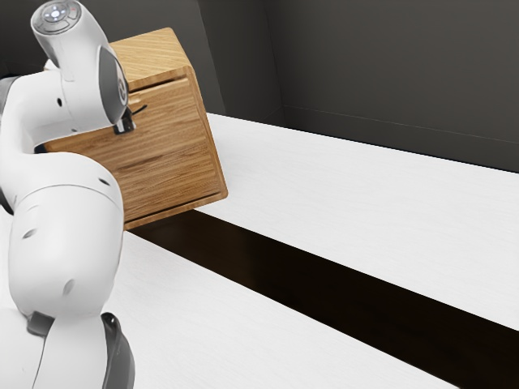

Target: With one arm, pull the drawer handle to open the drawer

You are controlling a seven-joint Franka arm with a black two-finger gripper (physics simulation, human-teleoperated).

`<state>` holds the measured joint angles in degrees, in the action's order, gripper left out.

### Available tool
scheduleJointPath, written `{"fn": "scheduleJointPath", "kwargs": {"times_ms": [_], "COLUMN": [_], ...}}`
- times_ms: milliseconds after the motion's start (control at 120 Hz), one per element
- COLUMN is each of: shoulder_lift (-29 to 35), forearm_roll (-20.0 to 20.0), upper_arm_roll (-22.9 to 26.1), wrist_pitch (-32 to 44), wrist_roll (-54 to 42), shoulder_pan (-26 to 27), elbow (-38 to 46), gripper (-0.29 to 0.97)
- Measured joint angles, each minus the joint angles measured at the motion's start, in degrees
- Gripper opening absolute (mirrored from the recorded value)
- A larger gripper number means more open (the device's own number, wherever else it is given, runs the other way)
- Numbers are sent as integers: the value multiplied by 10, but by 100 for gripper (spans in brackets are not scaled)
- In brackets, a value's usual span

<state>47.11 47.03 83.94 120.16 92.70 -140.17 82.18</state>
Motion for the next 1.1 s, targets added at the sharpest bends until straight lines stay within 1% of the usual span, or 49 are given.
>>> {"fn": "scheduleJointPath", "kwargs": {"times_ms": [175,333,550,775,1100], "shoulder_lift": [-3,-5,-6,-7,-8], "forearm_roll": [0,-3,-6,-7,-5], "upper_arm_roll": [-3,-4,-31,-40,-51], "wrist_pitch": [0,-5,-13,-17,-18], "wrist_roll": [-4,-7,-11,-15,-18], "shoulder_pan": [17,17,31,38,64], "elbow": [7,23,33,47,60], "gripper": [6,4,4,4,4]}}
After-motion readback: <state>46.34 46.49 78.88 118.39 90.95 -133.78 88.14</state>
